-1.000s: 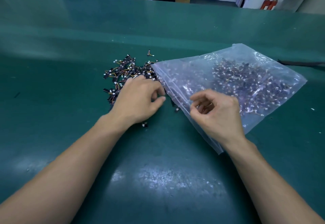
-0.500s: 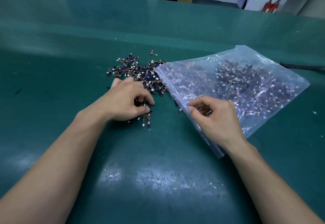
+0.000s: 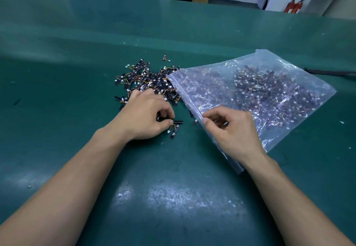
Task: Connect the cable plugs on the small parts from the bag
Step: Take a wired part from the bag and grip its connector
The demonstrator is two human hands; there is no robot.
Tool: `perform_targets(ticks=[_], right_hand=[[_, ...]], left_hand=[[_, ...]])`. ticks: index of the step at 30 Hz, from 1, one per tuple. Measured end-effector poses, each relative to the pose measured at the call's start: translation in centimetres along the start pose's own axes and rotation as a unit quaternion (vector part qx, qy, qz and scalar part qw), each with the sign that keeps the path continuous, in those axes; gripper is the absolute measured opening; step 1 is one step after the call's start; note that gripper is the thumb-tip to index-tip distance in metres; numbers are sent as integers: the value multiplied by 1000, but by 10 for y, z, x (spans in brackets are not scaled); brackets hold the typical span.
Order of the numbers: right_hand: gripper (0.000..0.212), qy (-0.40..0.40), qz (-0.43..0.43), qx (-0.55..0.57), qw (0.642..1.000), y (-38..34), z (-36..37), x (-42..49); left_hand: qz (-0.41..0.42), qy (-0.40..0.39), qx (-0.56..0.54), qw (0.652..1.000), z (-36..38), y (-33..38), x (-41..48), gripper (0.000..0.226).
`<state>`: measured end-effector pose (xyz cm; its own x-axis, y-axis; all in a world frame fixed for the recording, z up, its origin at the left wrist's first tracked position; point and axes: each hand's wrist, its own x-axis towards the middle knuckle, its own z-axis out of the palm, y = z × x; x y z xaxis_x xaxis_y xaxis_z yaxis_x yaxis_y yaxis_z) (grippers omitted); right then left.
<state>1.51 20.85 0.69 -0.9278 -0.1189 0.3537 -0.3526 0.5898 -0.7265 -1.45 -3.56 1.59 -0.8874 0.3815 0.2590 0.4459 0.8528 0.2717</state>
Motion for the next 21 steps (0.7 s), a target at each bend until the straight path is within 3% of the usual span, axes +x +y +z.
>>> perform_targets(ticks=[8, 14, 21], right_hand=[[13, -2, 3, 8, 1000, 1, 2, 0], [11, -4, 6, 16, 1000, 4, 2, 0], [11, -10, 0, 42, 999, 1, 2, -1]], left_hand=[[-13, -5, -22, 1000, 2, 2, 0, 9], [-67, 60, -56, 994, 2, 2, 0, 10], [47, 72, -86, 993, -3, 26, -1, 14]])
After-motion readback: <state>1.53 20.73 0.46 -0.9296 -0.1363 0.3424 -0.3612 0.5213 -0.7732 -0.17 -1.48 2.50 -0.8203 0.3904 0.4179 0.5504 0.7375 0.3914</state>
